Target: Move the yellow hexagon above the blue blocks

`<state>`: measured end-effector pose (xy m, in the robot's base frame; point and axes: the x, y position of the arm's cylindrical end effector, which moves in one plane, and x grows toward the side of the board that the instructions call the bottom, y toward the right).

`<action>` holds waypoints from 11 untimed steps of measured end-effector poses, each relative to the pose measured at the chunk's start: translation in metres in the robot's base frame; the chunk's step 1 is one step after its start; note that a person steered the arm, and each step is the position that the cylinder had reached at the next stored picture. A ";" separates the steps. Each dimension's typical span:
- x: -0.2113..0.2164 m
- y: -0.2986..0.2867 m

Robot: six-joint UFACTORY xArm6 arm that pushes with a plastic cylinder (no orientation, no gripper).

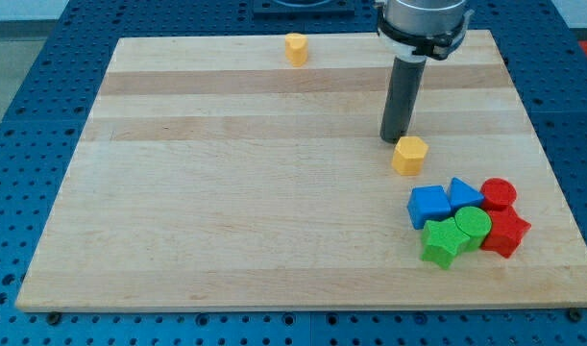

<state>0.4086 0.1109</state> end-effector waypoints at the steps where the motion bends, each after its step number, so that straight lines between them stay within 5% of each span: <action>1: 0.004 -0.014; 4: 0.048 0.036; 5: 0.022 0.017; 7: -0.103 0.015; 9: -0.210 -0.048; 10: -0.214 -0.088; 11: -0.169 -0.109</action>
